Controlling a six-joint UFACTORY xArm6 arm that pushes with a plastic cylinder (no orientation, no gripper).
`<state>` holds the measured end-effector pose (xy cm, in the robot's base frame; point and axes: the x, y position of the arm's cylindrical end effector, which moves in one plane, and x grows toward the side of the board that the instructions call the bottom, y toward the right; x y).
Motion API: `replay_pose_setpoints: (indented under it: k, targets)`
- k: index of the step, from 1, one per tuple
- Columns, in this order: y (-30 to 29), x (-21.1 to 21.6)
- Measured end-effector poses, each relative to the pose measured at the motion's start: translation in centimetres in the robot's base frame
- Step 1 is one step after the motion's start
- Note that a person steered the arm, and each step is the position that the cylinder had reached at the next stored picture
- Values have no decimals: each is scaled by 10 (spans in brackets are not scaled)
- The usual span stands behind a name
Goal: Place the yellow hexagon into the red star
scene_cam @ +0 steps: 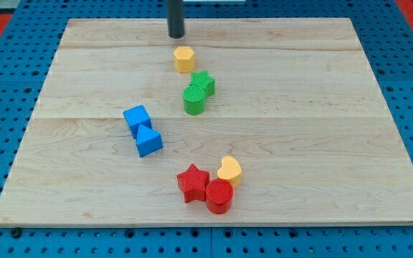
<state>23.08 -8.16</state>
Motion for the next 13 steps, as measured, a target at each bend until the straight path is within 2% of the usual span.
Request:
replay_pose_setpoints:
  k: [1,2,3,4,7,10,12,13]
  targets:
    - [-48,-1]
    - [-25,17]
    - [9,68]
    - [37,78]
    - [83,64]
    - [102,73]
    - [103,40]
    - [122,51]
